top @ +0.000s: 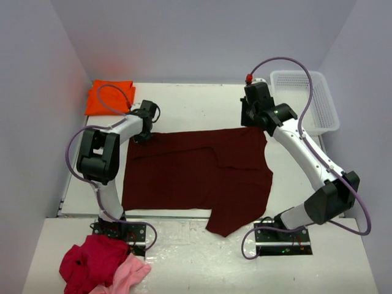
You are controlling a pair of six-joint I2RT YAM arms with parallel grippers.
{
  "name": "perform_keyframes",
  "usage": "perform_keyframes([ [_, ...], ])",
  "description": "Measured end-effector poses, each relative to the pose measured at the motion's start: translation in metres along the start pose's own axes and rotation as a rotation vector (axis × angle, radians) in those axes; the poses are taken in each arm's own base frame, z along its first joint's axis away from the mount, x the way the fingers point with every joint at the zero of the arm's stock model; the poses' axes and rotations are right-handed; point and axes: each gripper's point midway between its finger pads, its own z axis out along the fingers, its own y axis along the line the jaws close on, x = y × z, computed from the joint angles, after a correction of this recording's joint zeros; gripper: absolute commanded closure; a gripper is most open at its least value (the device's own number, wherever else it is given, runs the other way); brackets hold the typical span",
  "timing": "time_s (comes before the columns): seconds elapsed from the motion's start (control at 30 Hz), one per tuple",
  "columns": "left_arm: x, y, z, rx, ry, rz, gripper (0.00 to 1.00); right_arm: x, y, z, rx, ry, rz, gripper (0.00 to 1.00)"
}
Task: Fold and stack the t-shirts
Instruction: Fold the flattened tshirt in 1/3 of the way
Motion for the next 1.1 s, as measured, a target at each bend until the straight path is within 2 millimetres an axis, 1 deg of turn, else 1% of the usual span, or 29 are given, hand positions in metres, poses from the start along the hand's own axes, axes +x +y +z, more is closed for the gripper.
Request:
perform_keyframes([
  [0.07,0.001,0.002,0.004,-0.009,0.009,0.004,1.00,0.010,0.006,-0.008,-0.019,0.001,-0.011,1.00],
  [0.17,-0.001,0.002,0.011,-0.017,0.019,0.005,1.00,0.027,0.007,-0.013,-0.031,0.017,-0.018,1.00],
  [0.23,-0.001,0.000,0.016,-0.016,0.028,0.004,1.00,0.034,0.006,-0.018,-0.036,0.021,-0.018,1.00],
  [0.4,-0.008,-0.007,0.022,-0.012,0.031,0.008,1.00,0.033,0.003,-0.033,-0.047,-0.013,-0.012,1.00],
  [0.5,-0.013,-0.010,0.025,-0.010,0.025,0.012,1.00,0.032,0.001,-0.036,-0.042,-0.022,-0.010,1.00],
  [0.63,-0.020,-0.009,0.030,-0.008,0.025,0.000,1.00,0.040,-0.004,-0.032,-0.020,-0.002,-0.018,1.00],
  [0.8,-0.031,-0.001,0.038,-0.008,0.021,-0.040,1.00,0.045,-0.005,-0.024,0.000,0.020,-0.027,1.00],
  [0.97,-0.039,0.011,0.047,-0.013,0.020,-0.081,1.00,0.059,-0.003,-0.002,0.024,0.085,-0.049,1.00],
  [1.1,-0.046,0.013,0.052,-0.014,0.019,-0.083,1.00,0.070,-0.002,0.013,0.042,0.135,-0.067,1.00],
])
